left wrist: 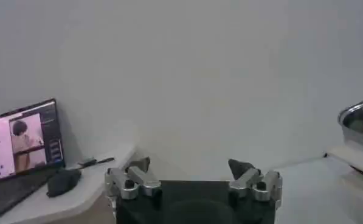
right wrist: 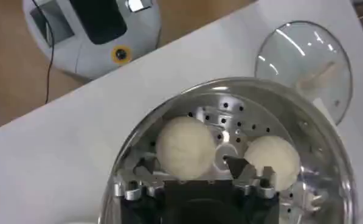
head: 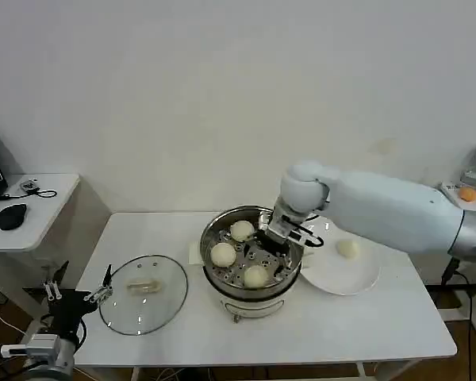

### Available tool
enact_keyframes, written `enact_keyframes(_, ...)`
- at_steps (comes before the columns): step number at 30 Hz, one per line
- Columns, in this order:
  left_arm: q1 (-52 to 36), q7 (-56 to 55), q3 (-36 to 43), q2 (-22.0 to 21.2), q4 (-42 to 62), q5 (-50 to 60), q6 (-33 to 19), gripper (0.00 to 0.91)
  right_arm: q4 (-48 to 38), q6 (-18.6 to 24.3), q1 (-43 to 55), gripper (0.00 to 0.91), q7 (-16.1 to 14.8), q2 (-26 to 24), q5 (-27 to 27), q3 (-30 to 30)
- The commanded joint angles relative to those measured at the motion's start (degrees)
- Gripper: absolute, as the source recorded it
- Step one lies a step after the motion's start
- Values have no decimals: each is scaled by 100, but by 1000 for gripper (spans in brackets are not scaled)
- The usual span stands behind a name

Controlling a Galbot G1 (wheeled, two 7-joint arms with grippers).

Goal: Take steamed baozi put them in steamer then cover it.

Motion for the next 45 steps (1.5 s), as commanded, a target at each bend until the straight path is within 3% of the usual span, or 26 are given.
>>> enact_keyframes(1,-44,-2,89,56,42,9,6,907,-239,-136,166,907,283,-147,204,411)
enact_keyframes(7,-118,1,259,108,86,21,1,907,-343,-662,535,907,333,-673,411,662)
enact_keyframes(11,-175,9,261,256,156,-74,-13,907,-225,-1109,443,907,420,-1587,136,772)
enact_keyframes(16,-237,26,339,392,255,-140,-53,907,-370,-1421,-389,907,580,-2601,-445,1256)
enact_keyframes(18,-257,28,349,447,263,-163,-49,907,-465,-1524,-713,907,636,-2848,-664,1458)
enact_keyframes(23,-313,32,388,563,256,-219,-25,907,-765,-1765,-2040,907,744,-3153,-955,2659)
enact_keyframes(27,-299,34,426,580,255,-211,-26,907,-1150,-1733,-2613,907,766,-3082,-1093,2987)
enact_keyframes(32,-290,31,432,575,265,-201,-25,907,-1817,-1478,-2783,907,818,-2633,-1325,3043)
enact_keyframes(45,-163,33,294,500,227,-198,-29,907,-3684,-1127,-2698,907,935,-757,-1956,3149)
